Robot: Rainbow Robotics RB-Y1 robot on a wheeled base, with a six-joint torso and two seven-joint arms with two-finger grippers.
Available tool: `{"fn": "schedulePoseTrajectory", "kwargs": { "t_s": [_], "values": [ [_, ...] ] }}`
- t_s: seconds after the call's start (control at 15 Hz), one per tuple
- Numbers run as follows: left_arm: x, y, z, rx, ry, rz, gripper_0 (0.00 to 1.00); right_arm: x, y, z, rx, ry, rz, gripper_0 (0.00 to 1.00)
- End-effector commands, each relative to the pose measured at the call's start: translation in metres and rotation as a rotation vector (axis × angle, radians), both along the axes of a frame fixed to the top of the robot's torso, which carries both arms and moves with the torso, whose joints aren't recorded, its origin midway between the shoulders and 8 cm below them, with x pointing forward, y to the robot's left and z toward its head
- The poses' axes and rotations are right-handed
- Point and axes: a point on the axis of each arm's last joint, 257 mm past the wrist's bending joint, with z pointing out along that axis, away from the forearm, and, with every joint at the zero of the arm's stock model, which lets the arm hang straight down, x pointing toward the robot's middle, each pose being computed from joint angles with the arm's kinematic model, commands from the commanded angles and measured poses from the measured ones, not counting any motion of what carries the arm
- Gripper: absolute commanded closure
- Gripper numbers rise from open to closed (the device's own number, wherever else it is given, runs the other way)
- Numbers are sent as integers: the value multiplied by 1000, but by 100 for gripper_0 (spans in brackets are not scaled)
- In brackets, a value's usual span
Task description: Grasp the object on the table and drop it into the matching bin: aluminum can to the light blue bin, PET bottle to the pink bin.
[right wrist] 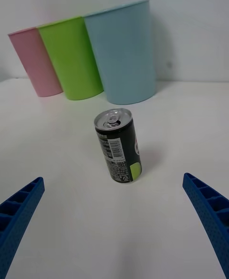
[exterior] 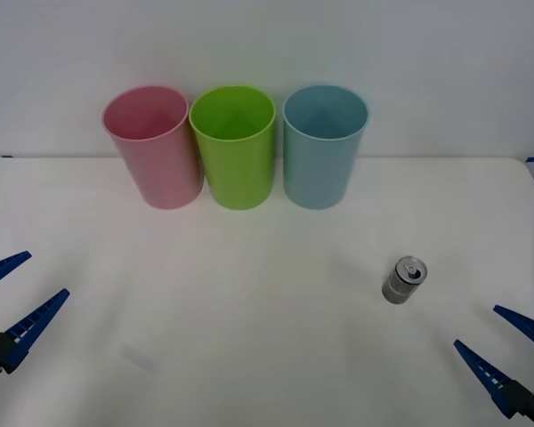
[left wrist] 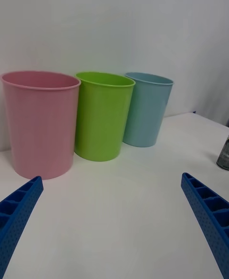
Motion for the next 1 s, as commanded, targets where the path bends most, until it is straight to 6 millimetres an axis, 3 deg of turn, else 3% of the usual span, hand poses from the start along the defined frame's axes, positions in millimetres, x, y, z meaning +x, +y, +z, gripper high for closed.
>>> {"fn": "schedulePoseTrajectory", "kwargs": {
  "t_s": [0.07,1.0],
  "values": [
    [0,0,0,0,0,0,0,9,6,-13,-4,8,-2,0],
    [0,0,0,0,0,0,0,85,51,-38,-69,9,-109,0]
  ]
}}
